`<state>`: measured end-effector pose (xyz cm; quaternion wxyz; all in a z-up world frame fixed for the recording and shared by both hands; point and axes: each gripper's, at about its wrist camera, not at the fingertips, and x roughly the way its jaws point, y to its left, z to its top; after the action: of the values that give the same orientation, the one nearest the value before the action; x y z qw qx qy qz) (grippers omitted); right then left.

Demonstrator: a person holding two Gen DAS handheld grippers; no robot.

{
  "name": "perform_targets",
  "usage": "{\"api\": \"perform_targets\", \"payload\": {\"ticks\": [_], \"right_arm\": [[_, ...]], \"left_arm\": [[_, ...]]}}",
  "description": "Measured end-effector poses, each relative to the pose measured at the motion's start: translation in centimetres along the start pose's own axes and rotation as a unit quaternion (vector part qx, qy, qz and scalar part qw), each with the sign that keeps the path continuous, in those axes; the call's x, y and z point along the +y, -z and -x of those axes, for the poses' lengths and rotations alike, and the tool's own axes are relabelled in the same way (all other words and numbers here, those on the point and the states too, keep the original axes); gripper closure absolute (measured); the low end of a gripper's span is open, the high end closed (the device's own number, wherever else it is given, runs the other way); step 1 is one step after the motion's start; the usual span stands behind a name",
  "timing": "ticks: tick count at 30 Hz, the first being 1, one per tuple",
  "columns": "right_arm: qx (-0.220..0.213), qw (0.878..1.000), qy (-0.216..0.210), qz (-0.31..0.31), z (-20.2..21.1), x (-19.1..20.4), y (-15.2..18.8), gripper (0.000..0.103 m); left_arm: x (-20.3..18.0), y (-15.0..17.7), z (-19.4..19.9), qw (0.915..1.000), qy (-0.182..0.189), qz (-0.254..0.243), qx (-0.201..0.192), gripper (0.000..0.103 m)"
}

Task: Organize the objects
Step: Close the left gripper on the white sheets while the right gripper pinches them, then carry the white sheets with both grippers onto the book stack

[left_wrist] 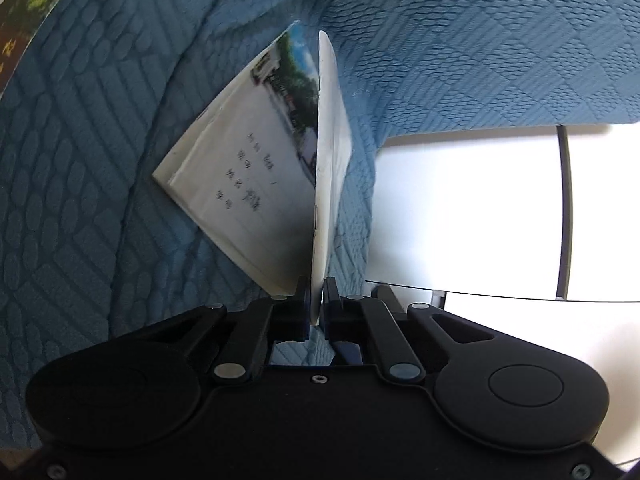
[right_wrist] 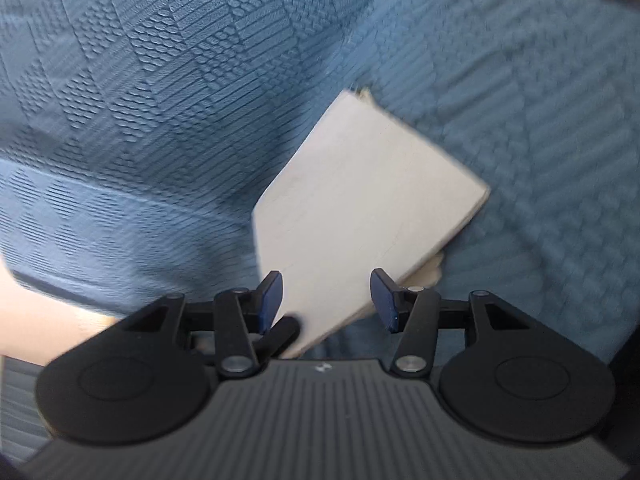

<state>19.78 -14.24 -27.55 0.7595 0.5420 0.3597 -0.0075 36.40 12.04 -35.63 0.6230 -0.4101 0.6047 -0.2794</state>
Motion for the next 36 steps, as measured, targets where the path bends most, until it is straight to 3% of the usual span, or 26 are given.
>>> {"api": "perform_targets", "payload": {"ticks": [7, 21, 29, 36], "right_arm": [[0.056, 0.995, -0.046, -0.065, -0.8, -1.0, 2.0, 0.050], [-0.018, 0.997, -0.025, -0.078, -0.7, -1.5, 0.0, 0.052], [-0.027, 0.998, 0.045, -0.040, -1.5, -1.9, -0.9, 0.076], [-0.041, 0.998, 0.051, 0.002, -2.0, -0.9, -0.8, 0.094]], "left_arm": [[-1.1, 0.4, 0.4, 0.9999, 0.007, -0.014, -0.005, 0.101], [-0.5, 1.3, 2.9, 0.9997, 0.009, -0.007, -0.020, 0.101], [0.9, 1.7, 4.6, 0.9991, 0.009, 0.022, -0.035, 0.101], [1.5, 1.8, 6.2, 0.9987, 0.000, 0.019, -0.048, 0.101]]}}
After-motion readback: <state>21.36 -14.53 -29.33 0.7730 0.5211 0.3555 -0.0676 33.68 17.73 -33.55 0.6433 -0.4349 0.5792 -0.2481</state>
